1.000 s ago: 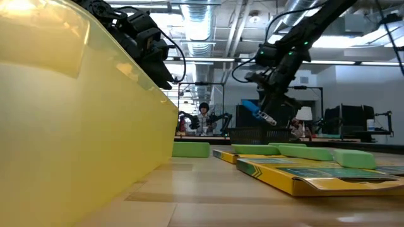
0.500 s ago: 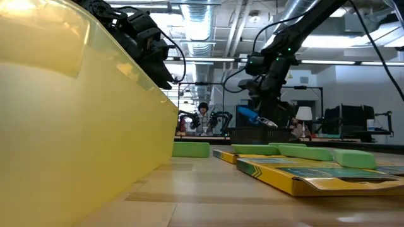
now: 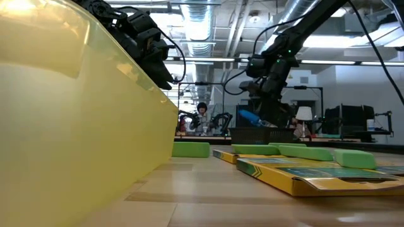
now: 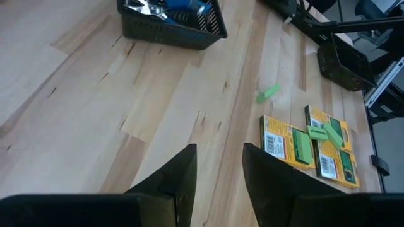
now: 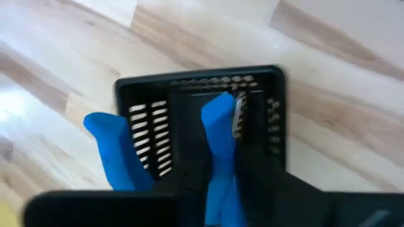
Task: Pick & Place School Supplies
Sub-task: Put the blue punch plier into the top black bin, then put the green eraser into the bottom black bin
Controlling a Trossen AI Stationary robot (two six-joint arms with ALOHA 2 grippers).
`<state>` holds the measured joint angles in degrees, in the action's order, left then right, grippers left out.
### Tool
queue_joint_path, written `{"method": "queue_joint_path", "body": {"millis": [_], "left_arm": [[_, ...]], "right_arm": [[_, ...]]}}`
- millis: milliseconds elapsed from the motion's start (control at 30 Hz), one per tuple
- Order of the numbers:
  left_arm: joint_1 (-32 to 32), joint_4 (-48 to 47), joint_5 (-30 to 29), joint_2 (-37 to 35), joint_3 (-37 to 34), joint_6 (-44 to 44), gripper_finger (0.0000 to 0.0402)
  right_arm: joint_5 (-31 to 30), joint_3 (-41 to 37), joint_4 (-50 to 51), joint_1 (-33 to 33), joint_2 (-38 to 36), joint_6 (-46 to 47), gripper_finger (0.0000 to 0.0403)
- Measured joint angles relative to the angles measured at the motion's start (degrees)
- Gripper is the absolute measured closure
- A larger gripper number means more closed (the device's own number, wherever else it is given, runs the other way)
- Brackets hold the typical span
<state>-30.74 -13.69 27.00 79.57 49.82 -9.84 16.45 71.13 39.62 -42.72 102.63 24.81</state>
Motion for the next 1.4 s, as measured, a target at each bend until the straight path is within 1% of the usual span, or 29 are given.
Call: {"method": "queue_joint_path", "body": {"millis": [100, 167, 267, 367, 467, 600, 733, 867, 1000, 1133, 1233, 1333, 1400], "left_arm": [[0.00, 0.00, 0.00, 0.00, 0.00, -0.03, 0.0280], [0.00, -0.02, 0.00, 0.00, -0.02, -0.03, 0.0280], [0.00, -0.09, 0.01, 0.00, 0.00, -0.05, 0.0280], [0.00, -0.33, 0.00, 0.00, 0.00, -0.05, 0.0280], [0.00, -0.34, 0.00, 0.00, -0.01, -0.05, 0.0280], [0.00, -0.12, 0.02, 0.00, 0.00, 0.29, 0.0280], [0.00, 1.81, 0.38, -0.33, 0.00, 0.18, 0.0280], [0.00, 7.89, 2.59, -1.90, 0.00, -3.31, 0.0280], [0.37, 18.66, 3.87, -4.78, 0.04, -9.62, 0.0280], [0.73, 28.82, 5.82, -7.75, 0.04, -16.74, 0.0280], [1.46, 35.94, 6.55, -10.12, 0.04, -23.15, 0.0280], [2.99, 41.42, 6.44, -13.02, 0.04, -27.80, 0.0280], [4.45, 42.30, 6.54, -14.88, 0.10, -29.51, 0.0280]], "right_arm": [[0.21, 0.00, -0.01, 0.02, -0.01, -0.26, 0.0265], [0.20, 0.00, 0.01, -0.01, -0.16, -0.39, 0.0237], [0.09, 0.11, 0.06, -0.07, -0.24, -0.72, 0.0211], [0.09, 1.00, 0.01, -0.11, -0.24, -0.84, 0.0199], [0.09, 2.28, 0.57, -0.22, -0.26, -1.11, 0.0197], [0.22, 6.27, 2.54, -0.31, -0.28, -2.03, 0.0204], [3.18, 11.43, 3.74, -0.14, -1.62, -2.96, 0.0215], [4.93, 15.84, 3.67, 1.27, -5.16, -4.09, 0.0225], [6.36, 17.31, 3.69, 4.41, -10.20, -5.19, 0.0236], [6.62, 17.33, 9.13, 9.46, -14.73, -5.99, 0.0243], [5.80, 17.31, 15.23, 15.00, -17.06, -6.14, 0.0247], [2.37, 16.38, 18.49, 22.52, -18.55, -4.53, 0.0250], [-1.52, 14.35, 18.77, 28.09, -19.75, -2.92, 0.0253]]}}
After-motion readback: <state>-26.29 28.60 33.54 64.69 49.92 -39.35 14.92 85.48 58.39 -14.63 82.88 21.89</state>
